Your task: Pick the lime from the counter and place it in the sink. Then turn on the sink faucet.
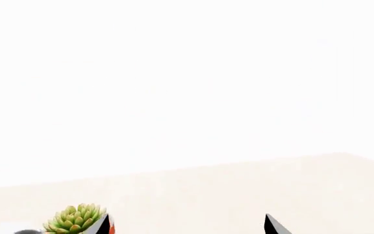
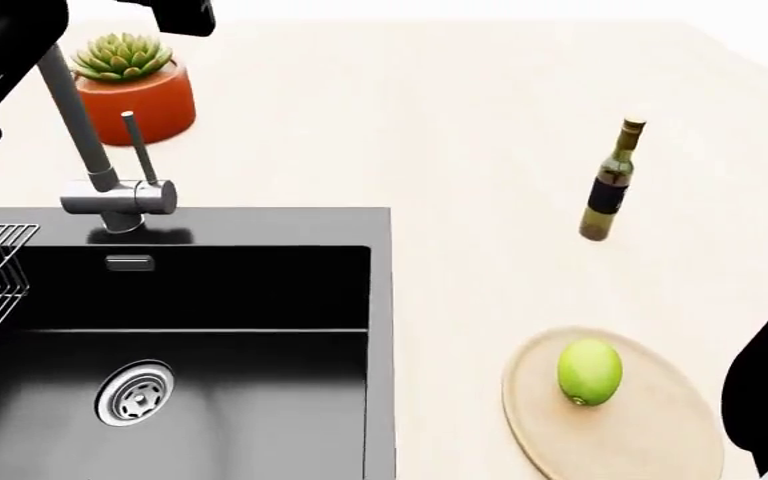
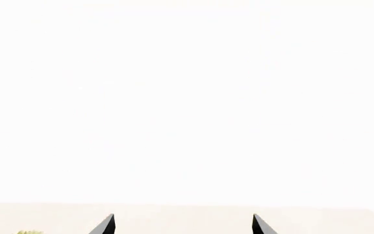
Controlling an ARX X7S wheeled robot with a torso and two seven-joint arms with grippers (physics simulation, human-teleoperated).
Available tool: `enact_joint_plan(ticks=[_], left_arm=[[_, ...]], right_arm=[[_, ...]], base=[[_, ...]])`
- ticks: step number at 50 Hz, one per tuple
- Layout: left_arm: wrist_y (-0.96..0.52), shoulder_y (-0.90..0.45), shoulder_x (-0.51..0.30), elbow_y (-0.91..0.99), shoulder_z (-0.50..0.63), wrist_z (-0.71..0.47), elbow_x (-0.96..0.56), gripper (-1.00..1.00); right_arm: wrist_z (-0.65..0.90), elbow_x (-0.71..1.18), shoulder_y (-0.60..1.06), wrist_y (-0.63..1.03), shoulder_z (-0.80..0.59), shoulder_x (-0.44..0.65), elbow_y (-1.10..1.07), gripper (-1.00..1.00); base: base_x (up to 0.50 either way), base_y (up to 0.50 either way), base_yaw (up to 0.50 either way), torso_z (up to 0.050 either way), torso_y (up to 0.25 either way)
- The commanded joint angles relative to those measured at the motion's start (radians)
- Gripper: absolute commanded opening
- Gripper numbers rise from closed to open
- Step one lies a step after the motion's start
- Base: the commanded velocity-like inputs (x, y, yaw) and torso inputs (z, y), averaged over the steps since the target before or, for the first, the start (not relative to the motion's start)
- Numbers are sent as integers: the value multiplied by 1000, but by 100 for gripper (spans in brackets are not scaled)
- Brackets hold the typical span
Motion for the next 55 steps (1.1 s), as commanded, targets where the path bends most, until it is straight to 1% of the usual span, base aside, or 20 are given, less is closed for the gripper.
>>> enact_joint_plan(ticks=[1,4,19,20,21,25,26,27,29,32,33,34,35,36,38,39,41,47,48,55], left_arm=[[6,4,-7,-2,6,5,4,100],[9,8,-9,1,6,6,4,100],[21,18,-13,-2,16,17,17,100],[26,26,-13,0,17,21,23,100],[28,29,-13,1,17,22,24,100],[29,29,-14,1,19,22,23,100],[33,34,-15,-3,20,29,31,100],[34,34,-15,-3,20,30,31,100],[39,38,-13,-1,23,34,37,100],[42,40,-11,-4,27,38,44,100],[44,40,-7,-3,30,41,46,100],[49,45,-6,-8,34,49,57,100],[50,45,-5,-8,36,50,59,100],[50,44,-4,-10,38,52,61,100],[51,43,-4,-10,39,52,61,100],[54,46,-4,-13,43,60,72,100],[61,56,-2,-11,43,60,75,100],[63,55,-3,-9,43,55,69,100],[69,72,-13,-3,37,58,75,100],[74,77,-13,-1,41,57,78,100]], right_arm=[[4,6,6,-9,-10,5,9,100],[14,5,0,-20,2,1,7,100],[-1,15,-3,-13,-19,41,-1,100],[105,149,32,137,97,66,28,100],[139,189,35,200,110,68,31,100],[163,221,33,182,96,81,38,100],[313,371,36,206,64,207,148,100],[446,521,35,195,51,227,141,100],[504,785,13,182,29,285,130,100],[529,840,-16,157,23,317,114,100],[579,915,-49,125,13,346,116,100],[639,1007,-61,92,-32,390,136,100],[634,1010,-57,103,-38,398,128,100],[652,1076,-55,95,-82,428,145,100],[642,1068,-56,102,-78,431,134,100],[640,1132,-78,120,-116,473,125,100],[658,1216,-108,88,-148,521,112,100],[649,1231,-141,82,-149,550,101,100],[663,1286,-172,63,-190,580,100,100],[658,1308,-179,60,-221,607,102,100]], base=[[0,500,0,0,0],[0,395,0,0,0],[0,0,0,0,0],[0,0,0,0,0],[0,0,0,0,0],[0,0,0,0,0],[0,0,0,0,0],[0,0,0,0,0],[0,0,0,0,0],[0,0,0,0,0],[0,0,0,0,0],[0,0,0,0,0],[0,0,0,0,0],[0,0,0,0,0],[0,0,0,0,0],[0,0,0,0,0],[0,0,0,0,0],[0,0,0,0,0],[0,0,0,0,0],[0,0,0,0,0]])
